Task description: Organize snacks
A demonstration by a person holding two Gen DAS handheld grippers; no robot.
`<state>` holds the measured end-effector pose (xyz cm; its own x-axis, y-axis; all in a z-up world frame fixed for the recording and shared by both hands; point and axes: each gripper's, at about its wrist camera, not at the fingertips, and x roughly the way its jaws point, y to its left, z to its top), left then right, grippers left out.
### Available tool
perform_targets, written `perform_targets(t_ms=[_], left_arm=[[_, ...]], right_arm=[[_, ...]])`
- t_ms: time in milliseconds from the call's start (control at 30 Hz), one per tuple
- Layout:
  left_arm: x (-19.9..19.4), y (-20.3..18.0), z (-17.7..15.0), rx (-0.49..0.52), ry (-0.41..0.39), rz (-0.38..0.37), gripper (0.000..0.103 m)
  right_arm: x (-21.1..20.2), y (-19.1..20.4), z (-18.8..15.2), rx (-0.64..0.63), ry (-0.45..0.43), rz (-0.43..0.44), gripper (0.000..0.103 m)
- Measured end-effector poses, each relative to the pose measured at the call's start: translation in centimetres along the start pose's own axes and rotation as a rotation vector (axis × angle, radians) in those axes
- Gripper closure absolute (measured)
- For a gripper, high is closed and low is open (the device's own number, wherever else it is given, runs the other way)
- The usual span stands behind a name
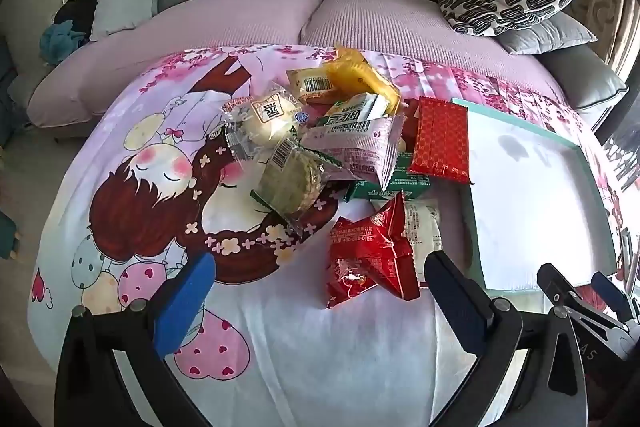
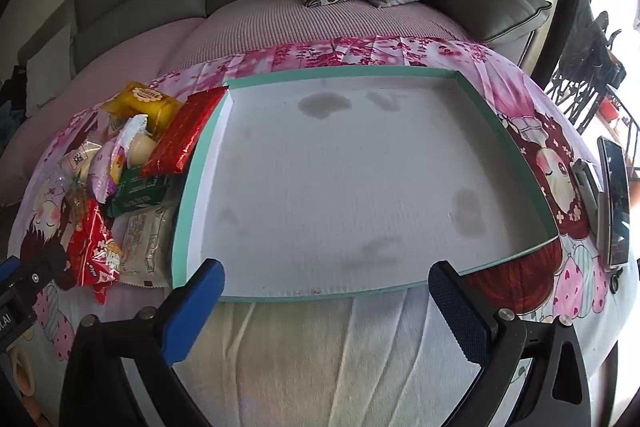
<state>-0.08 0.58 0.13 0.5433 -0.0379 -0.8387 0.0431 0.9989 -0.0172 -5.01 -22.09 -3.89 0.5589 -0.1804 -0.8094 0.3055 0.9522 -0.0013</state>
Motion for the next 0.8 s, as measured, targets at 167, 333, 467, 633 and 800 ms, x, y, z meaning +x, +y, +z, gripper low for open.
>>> perform_targets(t_ms=[167, 333, 467, 633, 800], left_arm=[[0.13, -0.1, -0.06, 0.003, 0.006, -0.003, 0.0], [0.18, -0.22, -0.09, 0.008, 0.005, -0.012, 0.0], [0.09, -0.22, -0.08, 0.002, 0.001, -0.034, 0.0], [0.15, -0.35, -0.08, 0.007, 0.005, -0.027, 0.0], [0.22, -0.28, -0.03, 0.004, 0.007, -0.026, 0.0]], right_arm=[[-0.07, -0.15, 0.12, 0.008, -0.005, 0.001, 0.0], [-0.1, -0.09, 0.06, 0.011, -0.009, 0.001, 0.0], [-0.09, -0.08, 0.07, 0.013, -0.007, 0.0, 0.0], [-0.06, -0.06, -0.02, 0.015, -0.005, -0.002, 0.0], [0.01, -0.05, -0.05, 0.013, 0.0, -0.003, 0.0]])
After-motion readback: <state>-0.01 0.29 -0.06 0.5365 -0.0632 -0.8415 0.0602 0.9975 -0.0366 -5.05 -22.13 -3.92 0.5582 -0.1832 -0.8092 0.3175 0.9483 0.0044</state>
